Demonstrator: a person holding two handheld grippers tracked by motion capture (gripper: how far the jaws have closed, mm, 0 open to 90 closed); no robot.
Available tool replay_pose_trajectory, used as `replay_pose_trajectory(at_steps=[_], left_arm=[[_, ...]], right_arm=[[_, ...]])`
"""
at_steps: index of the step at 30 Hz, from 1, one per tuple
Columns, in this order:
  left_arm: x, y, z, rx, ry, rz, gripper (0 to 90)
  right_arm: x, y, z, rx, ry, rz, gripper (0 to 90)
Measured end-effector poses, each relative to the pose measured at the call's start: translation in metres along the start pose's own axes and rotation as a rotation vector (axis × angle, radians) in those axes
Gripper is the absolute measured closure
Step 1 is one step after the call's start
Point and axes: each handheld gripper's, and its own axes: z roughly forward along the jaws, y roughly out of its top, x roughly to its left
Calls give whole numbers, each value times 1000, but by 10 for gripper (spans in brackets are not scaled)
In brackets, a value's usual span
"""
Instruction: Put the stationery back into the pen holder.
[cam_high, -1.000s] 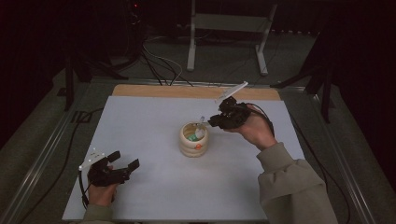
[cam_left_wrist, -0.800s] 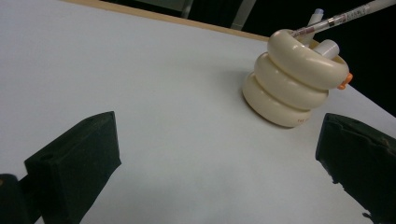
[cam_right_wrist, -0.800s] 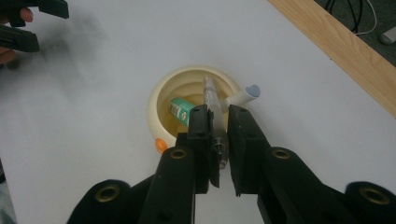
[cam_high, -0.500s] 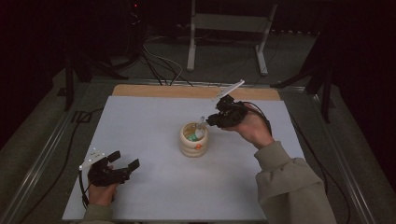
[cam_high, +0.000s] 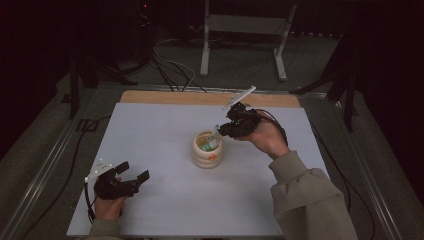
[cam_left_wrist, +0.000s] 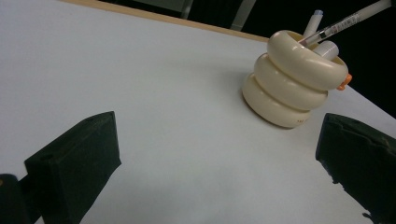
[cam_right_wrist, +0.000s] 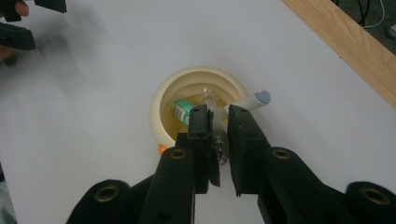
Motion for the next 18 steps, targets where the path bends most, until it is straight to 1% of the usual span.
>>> replay_pose_trajectory(at_steps=[18], left_arm=[[0, 0, 0, -2, -2, -2, 3]], right_arm=[[0, 4, 12, 9, 5, 16, 799]])
